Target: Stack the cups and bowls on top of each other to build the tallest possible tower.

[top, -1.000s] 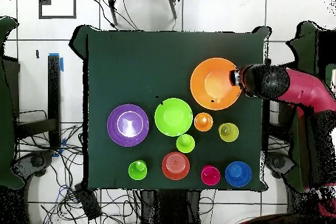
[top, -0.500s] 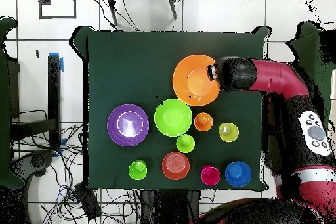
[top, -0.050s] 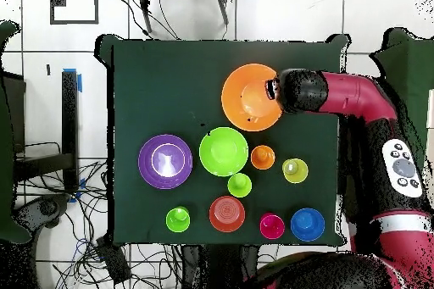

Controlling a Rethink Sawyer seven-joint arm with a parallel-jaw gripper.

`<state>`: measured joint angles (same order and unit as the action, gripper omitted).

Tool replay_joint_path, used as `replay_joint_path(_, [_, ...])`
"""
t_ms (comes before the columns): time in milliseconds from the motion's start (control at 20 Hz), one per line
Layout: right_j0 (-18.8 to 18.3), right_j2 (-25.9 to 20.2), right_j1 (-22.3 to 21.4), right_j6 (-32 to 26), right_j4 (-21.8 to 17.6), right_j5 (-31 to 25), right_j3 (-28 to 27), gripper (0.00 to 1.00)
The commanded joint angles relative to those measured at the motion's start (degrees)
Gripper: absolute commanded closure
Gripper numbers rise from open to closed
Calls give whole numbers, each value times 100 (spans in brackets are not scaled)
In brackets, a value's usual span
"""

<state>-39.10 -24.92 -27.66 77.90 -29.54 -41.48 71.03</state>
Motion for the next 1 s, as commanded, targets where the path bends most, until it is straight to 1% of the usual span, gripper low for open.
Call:
replay_joint_path(50, [75, 343, -178, 696, 16, -37, -362, 100])
replay_joint_path(200, [69, 394, -287, 664, 34, 39, -322, 100])
replay_joint_path(450, [169, 585, -493, 875, 9, 206, -118, 100])
replay_joint_path(700, [325, 868, -690, 1270, -73, 761, 323, 100])
replay_joint_path(800, [417, 1004, -747, 1417, -114, 988, 436, 100])
replay_joint_path(1000, [652, 1284, -803, 1685, -139, 1261, 535, 100])
